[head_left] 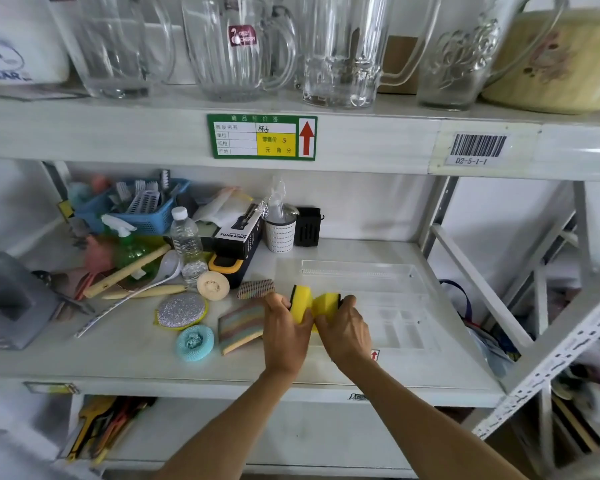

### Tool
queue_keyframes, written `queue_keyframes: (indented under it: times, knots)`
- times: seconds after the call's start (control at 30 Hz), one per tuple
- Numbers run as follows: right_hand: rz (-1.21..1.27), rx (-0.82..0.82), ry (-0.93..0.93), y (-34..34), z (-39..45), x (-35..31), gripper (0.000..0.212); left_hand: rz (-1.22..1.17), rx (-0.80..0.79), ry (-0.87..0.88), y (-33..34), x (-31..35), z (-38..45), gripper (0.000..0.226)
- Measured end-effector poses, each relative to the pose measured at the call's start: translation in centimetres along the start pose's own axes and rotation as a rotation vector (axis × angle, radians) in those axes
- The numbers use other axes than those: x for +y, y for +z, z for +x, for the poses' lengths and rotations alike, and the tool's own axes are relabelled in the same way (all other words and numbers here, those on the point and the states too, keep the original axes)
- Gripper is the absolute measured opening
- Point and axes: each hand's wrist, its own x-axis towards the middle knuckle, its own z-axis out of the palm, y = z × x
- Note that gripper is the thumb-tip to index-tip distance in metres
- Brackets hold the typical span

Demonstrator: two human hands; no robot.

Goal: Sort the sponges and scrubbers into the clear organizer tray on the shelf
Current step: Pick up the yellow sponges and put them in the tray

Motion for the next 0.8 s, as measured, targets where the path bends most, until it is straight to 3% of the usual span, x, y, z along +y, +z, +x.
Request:
queue_keyframes:
  times: [0.3,0.53,0.8]
  knots:
    - [-0.011,0.029,-0.054,0.1,-1.2,0.4,0.037,-0.158,-0.080,-0.024,0.0,-1.1,-2.4,0.036]
    - [-0.027,0.041,-0.130,0.2,-1.9,0.9,0.037,-0.155,-0.145,0.036,-0.3,-0.8,-3.1,0.020]
    - [0.022,0.042,-0.173,0.2,-1.9,1.5,0.034,-0.152,-0.142,-0.002,-0.2,-0.2,-3.5,0.020]
